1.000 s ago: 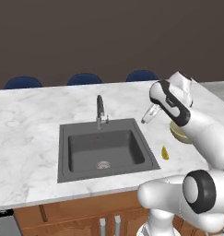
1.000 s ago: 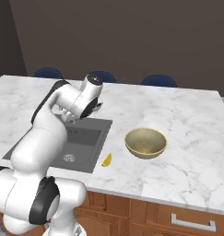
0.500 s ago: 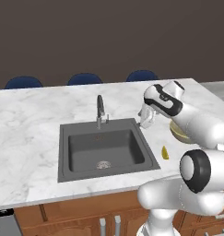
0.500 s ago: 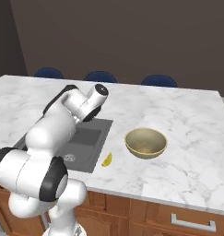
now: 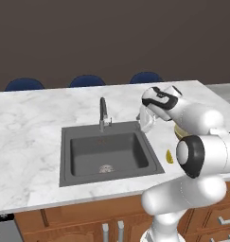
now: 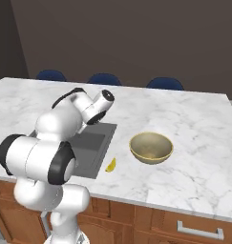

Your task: Turn on the sink faucet. Then move the lemon wedge from the counter to the sink. Turn off the sink. Move the vegetable from the sink to the pot next to the stove. Finally move the pot to the front left burner.

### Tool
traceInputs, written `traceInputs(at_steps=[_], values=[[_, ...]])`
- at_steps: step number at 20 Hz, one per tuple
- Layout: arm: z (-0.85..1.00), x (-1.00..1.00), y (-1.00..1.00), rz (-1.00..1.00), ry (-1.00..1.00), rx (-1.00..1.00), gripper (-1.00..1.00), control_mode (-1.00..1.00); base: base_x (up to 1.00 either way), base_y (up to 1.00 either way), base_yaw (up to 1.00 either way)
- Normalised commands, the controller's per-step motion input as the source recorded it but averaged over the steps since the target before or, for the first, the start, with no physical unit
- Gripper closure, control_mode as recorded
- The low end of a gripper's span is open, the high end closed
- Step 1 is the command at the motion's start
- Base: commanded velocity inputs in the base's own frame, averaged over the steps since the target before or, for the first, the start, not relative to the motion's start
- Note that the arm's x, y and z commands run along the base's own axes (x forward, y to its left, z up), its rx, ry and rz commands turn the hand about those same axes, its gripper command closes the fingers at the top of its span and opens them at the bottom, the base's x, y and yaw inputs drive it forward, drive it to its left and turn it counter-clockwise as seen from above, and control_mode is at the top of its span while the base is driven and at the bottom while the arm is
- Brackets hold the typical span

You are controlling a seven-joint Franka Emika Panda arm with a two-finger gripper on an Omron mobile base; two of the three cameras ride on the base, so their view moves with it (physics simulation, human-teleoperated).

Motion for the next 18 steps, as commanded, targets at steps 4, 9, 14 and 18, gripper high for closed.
traceInputs(at_steps=[4,9,14,18], values=[[-0.06,0.47,0.25,0.0,0.0,0.0,-1.0,-1.0,0.0,0.0,0.0],[-0.07,0.46,0.31,-0.01,0.0,0.0,-1.0,-1.0,0.0,0.0,0.0],[-0.11,0.39,0.2,0.0,-0.03,0.01,-1.0,-1.0,0.0,0.0,0.0],[-0.1,0.42,0.02,0.0,-0.1,0.05,-1.0,-1.0,0.0,0.0,0.0]])
